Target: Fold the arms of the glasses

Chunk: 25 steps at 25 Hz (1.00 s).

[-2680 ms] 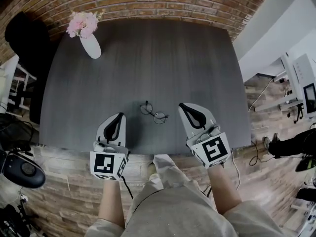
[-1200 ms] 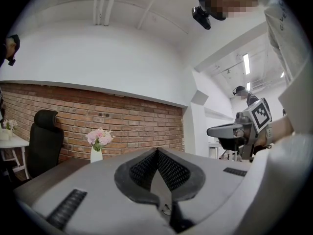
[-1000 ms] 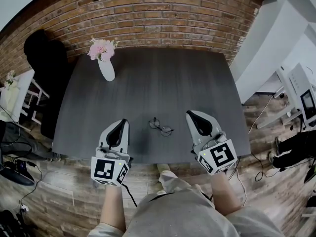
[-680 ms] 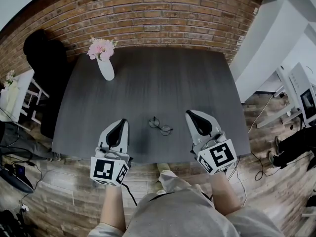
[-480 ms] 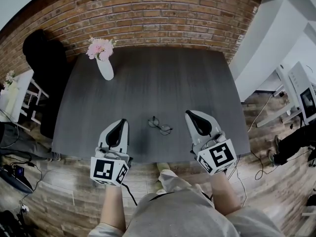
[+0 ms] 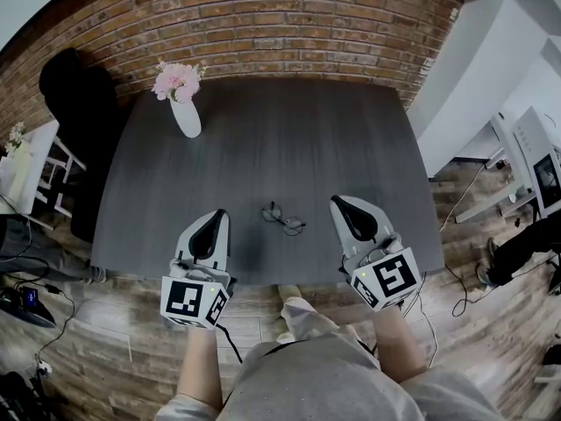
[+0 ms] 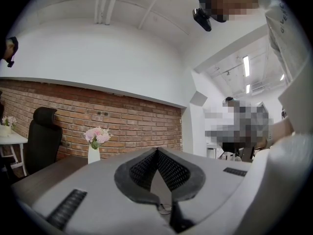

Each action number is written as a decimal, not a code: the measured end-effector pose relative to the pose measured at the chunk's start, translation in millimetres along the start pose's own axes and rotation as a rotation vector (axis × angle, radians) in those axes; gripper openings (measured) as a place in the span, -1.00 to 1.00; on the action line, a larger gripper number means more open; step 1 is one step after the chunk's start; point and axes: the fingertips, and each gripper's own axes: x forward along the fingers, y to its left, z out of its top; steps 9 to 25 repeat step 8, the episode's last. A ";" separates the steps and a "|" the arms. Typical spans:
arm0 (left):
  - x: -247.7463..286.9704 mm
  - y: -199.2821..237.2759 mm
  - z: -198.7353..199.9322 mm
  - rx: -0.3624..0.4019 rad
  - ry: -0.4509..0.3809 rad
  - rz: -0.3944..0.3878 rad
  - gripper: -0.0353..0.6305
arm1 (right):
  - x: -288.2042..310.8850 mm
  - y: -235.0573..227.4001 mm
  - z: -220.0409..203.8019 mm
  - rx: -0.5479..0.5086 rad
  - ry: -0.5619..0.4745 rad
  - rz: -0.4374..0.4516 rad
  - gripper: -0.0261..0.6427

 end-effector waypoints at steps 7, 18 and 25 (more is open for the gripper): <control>0.3 -4.8 2.5 -0.004 0.006 0.000 -0.90 | -4.3 -1.3 0.9 -0.002 0.001 -0.003 -0.92; 0.7 -5.9 2.9 -0.005 0.007 0.000 -0.90 | -5.1 -1.9 0.9 -0.002 0.001 -0.004 -0.92; 0.7 -5.9 2.9 -0.005 0.007 0.000 -0.90 | -5.1 -1.9 0.9 -0.002 0.001 -0.004 -0.92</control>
